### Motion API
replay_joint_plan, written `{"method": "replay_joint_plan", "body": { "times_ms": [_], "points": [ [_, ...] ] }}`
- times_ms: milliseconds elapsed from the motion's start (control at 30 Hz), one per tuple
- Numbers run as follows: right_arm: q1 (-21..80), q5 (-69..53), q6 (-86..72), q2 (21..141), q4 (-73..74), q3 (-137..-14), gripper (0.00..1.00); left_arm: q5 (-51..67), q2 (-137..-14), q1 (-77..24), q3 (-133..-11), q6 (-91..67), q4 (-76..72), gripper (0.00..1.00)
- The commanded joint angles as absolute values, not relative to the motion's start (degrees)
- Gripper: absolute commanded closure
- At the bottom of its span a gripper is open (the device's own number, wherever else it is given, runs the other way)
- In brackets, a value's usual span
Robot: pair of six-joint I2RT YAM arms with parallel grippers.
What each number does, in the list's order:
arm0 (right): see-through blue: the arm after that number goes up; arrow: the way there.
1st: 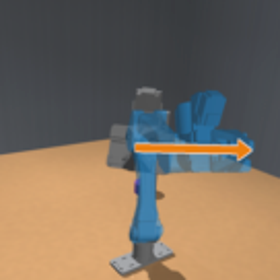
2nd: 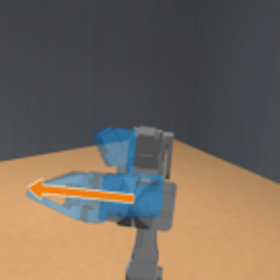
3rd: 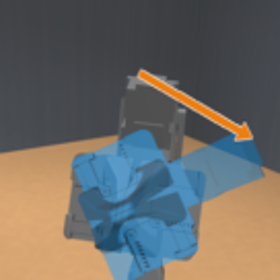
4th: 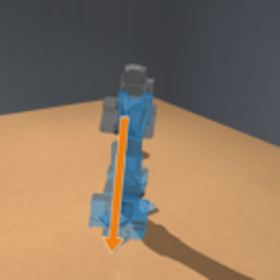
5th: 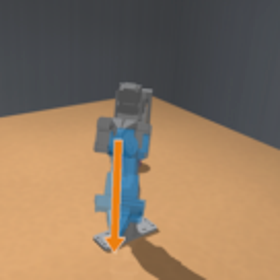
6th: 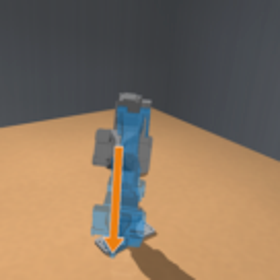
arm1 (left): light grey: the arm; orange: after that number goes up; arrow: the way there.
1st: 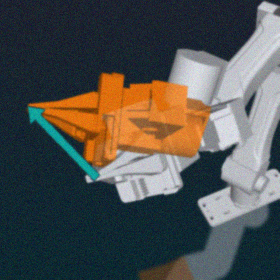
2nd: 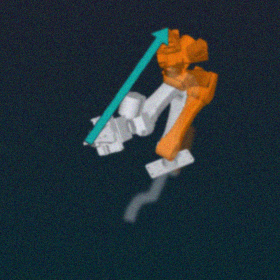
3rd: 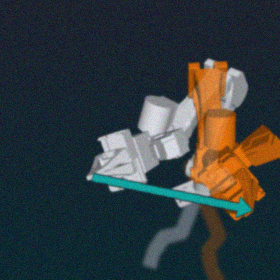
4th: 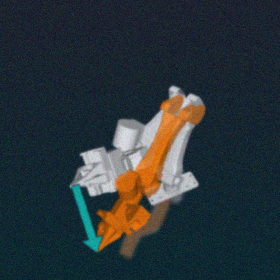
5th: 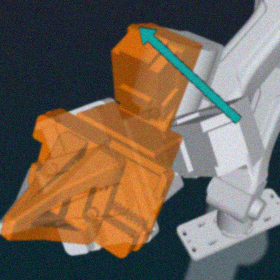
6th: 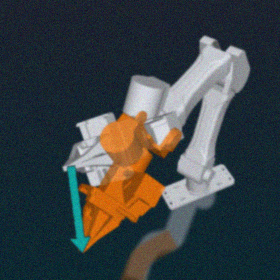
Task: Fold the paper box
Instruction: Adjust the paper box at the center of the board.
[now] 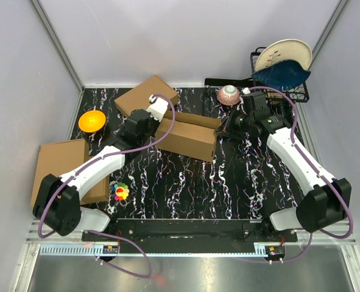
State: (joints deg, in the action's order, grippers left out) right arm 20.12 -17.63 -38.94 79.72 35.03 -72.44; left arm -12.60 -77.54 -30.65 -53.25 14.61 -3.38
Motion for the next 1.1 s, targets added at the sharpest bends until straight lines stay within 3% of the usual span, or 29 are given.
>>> {"method": "replay_joint_plan", "body": {
  "times_ms": [0,1067],
  "points": [
    [20.7,-24.8,-42.0,80.5,28.9,-75.1,1.0,-8.9,-79.3,-33.0,-53.9,15.5,1.1,1.0],
    [19.2,-27.1,-41.5,79.8,25.1,-68.6,1.0,-11.0,-81.0,-34.8,-54.9,16.5,2.1,1.0]
  ]
}}
